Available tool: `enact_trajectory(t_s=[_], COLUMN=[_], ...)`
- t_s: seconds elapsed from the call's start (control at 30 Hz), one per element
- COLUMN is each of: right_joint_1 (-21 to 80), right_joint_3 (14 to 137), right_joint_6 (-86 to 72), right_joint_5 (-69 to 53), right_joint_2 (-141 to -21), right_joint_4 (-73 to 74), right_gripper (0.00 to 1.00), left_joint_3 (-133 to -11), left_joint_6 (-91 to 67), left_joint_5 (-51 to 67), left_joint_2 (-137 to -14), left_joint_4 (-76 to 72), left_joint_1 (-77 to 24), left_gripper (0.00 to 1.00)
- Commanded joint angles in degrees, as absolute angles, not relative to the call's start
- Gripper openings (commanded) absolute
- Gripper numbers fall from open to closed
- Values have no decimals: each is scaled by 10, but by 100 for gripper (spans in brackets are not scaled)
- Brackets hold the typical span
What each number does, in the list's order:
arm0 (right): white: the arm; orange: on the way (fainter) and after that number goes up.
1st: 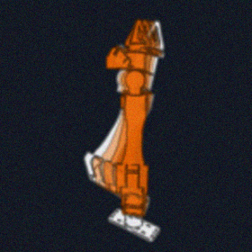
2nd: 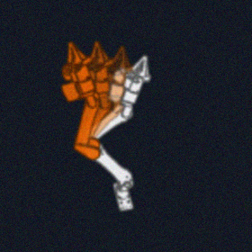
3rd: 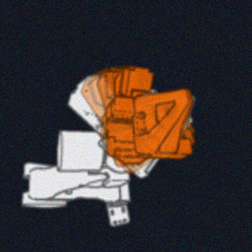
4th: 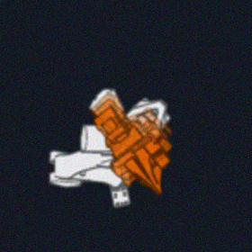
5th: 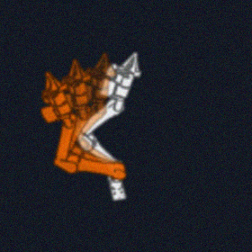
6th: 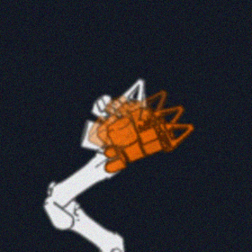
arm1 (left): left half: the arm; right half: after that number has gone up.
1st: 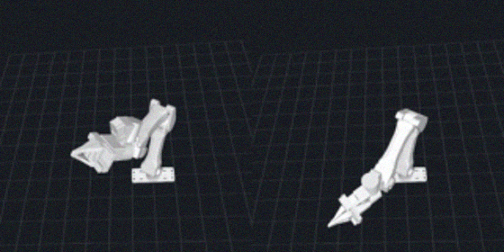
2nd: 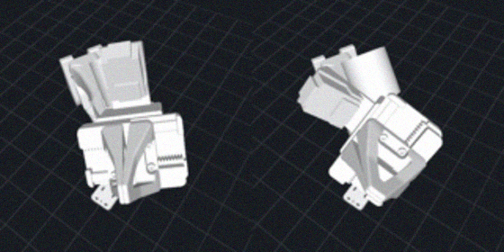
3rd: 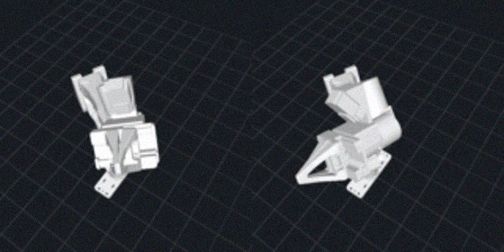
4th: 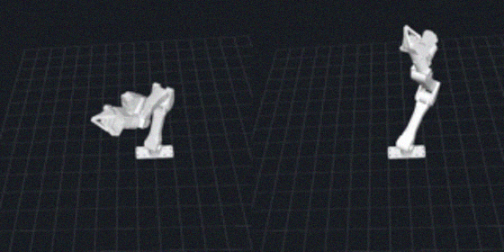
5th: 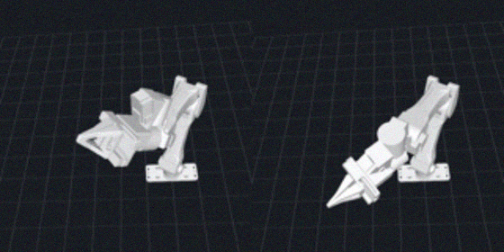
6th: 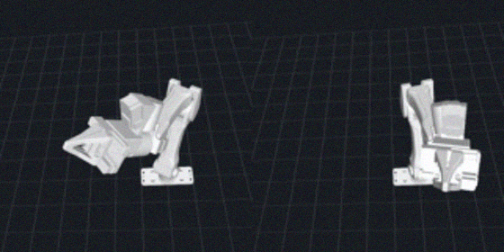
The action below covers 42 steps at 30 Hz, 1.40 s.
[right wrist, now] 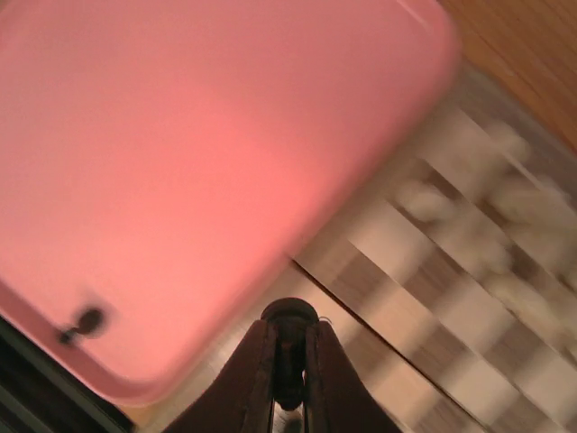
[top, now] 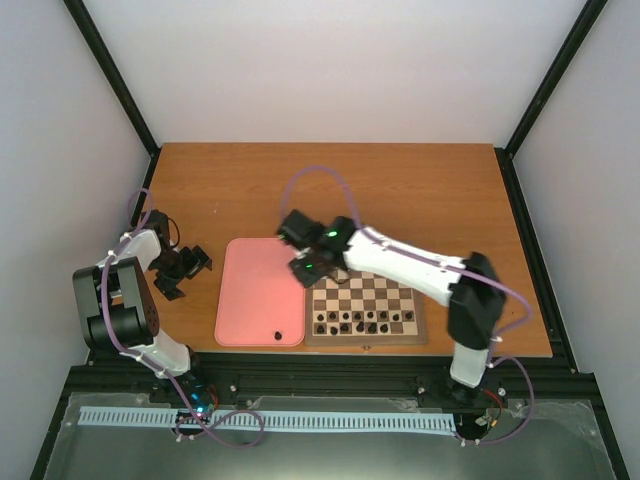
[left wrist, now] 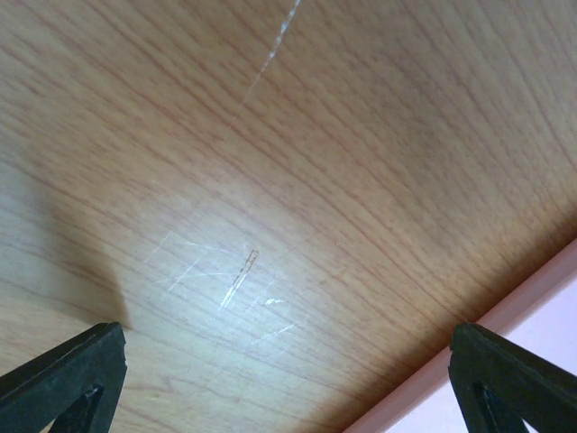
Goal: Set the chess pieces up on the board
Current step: Place the chess piece on the chessboard.
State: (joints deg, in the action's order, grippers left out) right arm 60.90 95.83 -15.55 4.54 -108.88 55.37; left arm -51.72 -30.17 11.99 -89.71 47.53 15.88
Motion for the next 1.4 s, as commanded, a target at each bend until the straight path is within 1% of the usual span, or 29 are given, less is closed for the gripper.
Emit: enact_trajectory(t_s=[0.0, 0.1, 0.17, 0.3, 0.43, 0.67, 0.83, 1.13, 1.37], right_joint_1=[549, 515, 501, 487, 483, 483, 483, 483, 483], right_joint_3=[783, 681, 637, 594, 568, 526, 496, 477, 466], right_joint_6=[-221, -246, -262, -294, -315, -334, -332, -349, -348], right_joint_5=[71, 63, 60, 59, 49, 12, -4, 21, 16], right_joint_2=[-973, -891, -842, -762, -717, -687, -692, -703, -725], right_joint_4=[565, 586, 607, 658, 691, 687, 674, 636, 609], right_gripper=[3, 3, 3, 3, 3, 3, 3, 4, 4], left_joint_3=[-527, -529, -529, -530, -530, -539, -540, -536, -536], left_joint_6=[-299, -298, -297, -297, -297, -297, -298, -296, -294], left_joint_5=[119, 119, 117, 110, 107, 101, 100, 99, 98], left_joint_2=[-890, -894, -896, -901, -912, -920, -921, -918, -918], left_joint_4=[472, 473, 473, 473, 470, 473, 475, 475, 477], left_joint_1=[156, 156, 156, 157, 156, 156, 157, 156, 156], left_gripper=[100, 100, 100, 100, 100, 100, 100, 100, 100])
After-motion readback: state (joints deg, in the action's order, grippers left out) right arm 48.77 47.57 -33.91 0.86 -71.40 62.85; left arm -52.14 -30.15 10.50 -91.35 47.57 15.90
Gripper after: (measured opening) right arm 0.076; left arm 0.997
